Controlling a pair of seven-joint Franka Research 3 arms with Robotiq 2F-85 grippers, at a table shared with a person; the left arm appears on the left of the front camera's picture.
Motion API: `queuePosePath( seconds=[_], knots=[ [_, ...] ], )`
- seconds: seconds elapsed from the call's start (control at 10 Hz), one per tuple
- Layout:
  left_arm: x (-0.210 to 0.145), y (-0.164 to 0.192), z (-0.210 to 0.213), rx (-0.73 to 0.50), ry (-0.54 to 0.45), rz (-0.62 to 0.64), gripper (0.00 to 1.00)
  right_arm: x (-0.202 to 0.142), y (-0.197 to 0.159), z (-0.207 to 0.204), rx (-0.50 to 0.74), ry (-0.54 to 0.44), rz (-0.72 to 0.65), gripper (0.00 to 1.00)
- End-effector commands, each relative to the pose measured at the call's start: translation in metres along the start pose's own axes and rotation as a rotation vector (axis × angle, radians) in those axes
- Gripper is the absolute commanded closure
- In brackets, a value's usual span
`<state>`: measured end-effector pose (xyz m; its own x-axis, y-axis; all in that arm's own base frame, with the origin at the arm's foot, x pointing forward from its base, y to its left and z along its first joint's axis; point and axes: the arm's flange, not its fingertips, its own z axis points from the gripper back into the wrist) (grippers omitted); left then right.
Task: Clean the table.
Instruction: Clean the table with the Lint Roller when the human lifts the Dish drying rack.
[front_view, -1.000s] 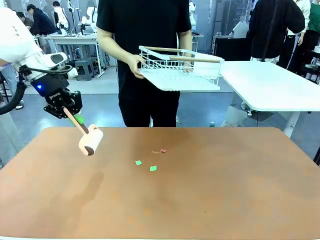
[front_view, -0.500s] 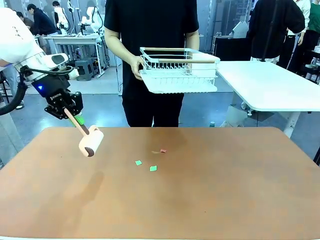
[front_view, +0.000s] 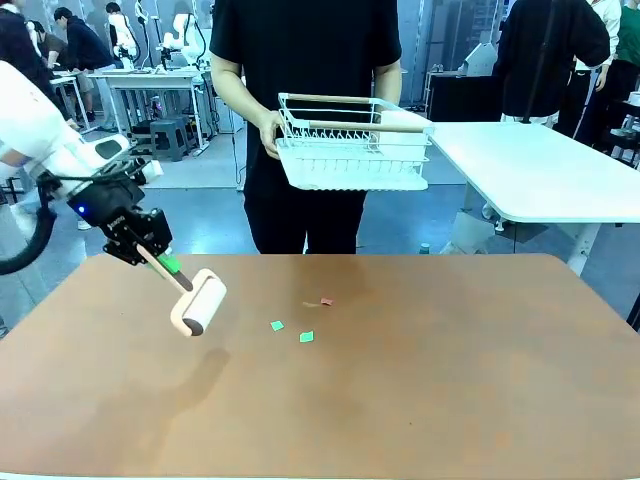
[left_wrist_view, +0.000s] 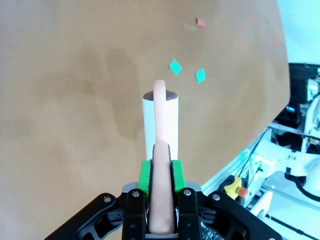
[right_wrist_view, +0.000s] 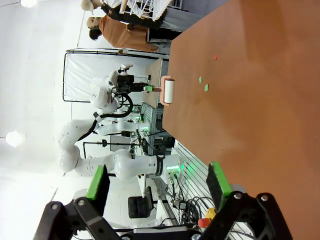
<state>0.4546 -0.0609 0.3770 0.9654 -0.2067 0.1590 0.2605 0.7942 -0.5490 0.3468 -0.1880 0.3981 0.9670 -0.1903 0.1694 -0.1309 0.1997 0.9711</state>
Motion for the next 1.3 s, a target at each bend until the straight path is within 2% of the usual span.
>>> queuePosePath(
  seconds=[0.0,0.1,0.6,0.7,1.2],
  knots=[
    [0.005,0.005,-0.019,-0.059,0.005,0.008,0.79,-0.001,0.002,0.0,0.014,-0.006,0.013,0.0],
    [0.008,0.004,-0.028,-0.073,-0.007,0.064,0.79,-0.001,0.002,0.0,0.014,-0.006,0.013,0.0],
    [0.026,0.014,-0.05,-0.057,-0.096,0.157,0.79,-0.001,0.002,0.0,0.014,-0.006,0.013,0.0],
    [0.031,0.018,-0.053,-0.064,-0.138,0.187,0.79,-0.001,0.002,0.0,0.014,-0.006,0.013,0.0],
    [0.046,0.041,-0.08,-0.12,-0.045,0.24,0.79,-0.001,0.002,0.0,0.014,-0.006,0.013,0.0]
  ],
)
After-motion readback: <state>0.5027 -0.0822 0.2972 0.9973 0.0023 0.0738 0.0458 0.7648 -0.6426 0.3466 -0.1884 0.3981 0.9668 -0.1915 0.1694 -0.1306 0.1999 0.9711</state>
